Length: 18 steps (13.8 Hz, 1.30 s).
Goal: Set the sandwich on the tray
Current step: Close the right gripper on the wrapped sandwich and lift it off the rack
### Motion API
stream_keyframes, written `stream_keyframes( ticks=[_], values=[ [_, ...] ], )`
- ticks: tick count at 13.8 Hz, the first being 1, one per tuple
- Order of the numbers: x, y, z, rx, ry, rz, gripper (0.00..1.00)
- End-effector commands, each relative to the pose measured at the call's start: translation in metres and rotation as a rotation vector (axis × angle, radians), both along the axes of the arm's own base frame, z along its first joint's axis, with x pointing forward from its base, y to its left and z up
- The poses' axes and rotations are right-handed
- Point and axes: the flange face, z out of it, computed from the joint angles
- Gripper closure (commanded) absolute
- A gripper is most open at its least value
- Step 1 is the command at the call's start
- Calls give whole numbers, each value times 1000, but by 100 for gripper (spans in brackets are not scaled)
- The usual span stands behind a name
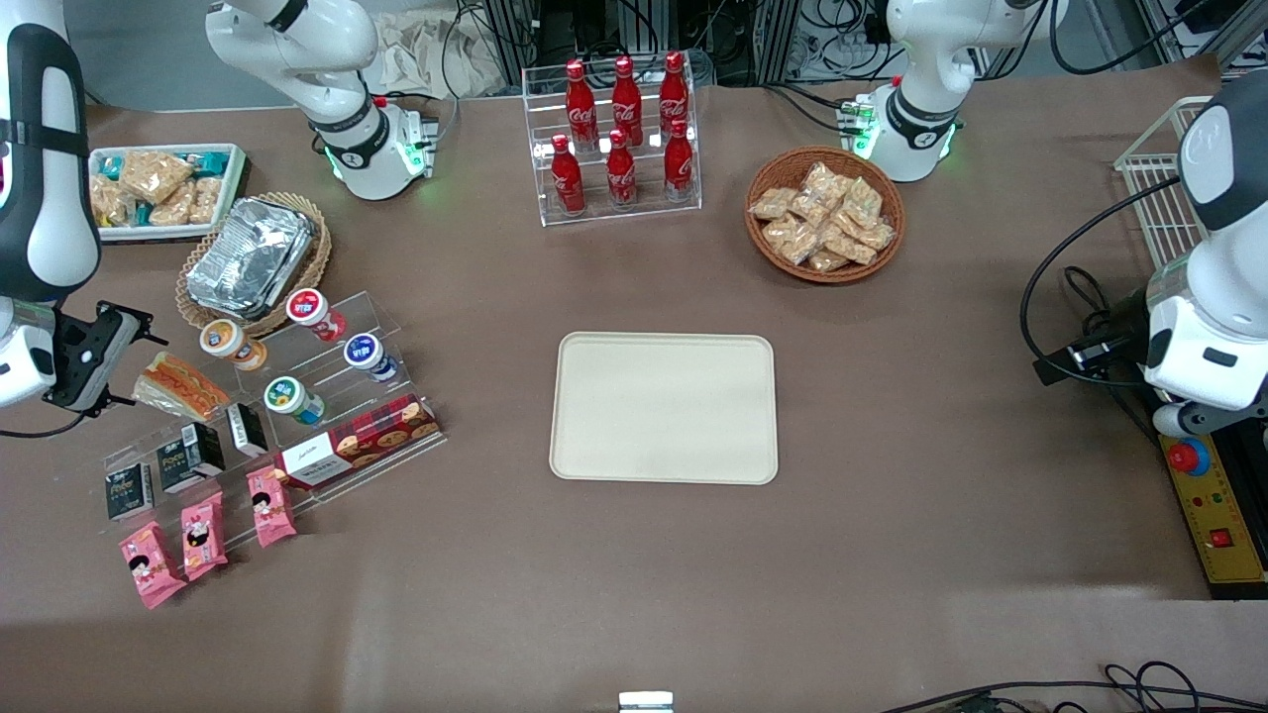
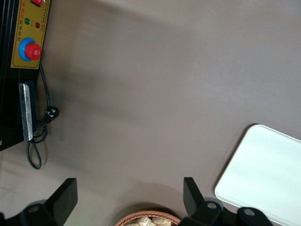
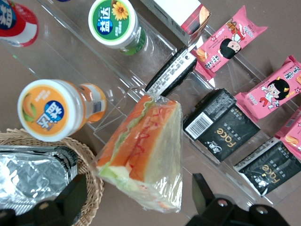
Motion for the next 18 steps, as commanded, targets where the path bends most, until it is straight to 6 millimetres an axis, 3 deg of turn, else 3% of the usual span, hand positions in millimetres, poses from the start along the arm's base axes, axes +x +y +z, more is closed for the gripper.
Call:
stream_keyframes(
  ticks=[1, 5, 11, 13, 18],
  values=[
    [-12, 1, -6, 4, -30, 36, 1],
    [-11, -10, -17, 2, -47, 29, 1],
    [-1, 0, -32, 35, -60, 13, 2],
    [0, 0, -34, 34, -57, 13, 8],
    [3, -2, -30, 32, -64, 15, 62]
  ],
)
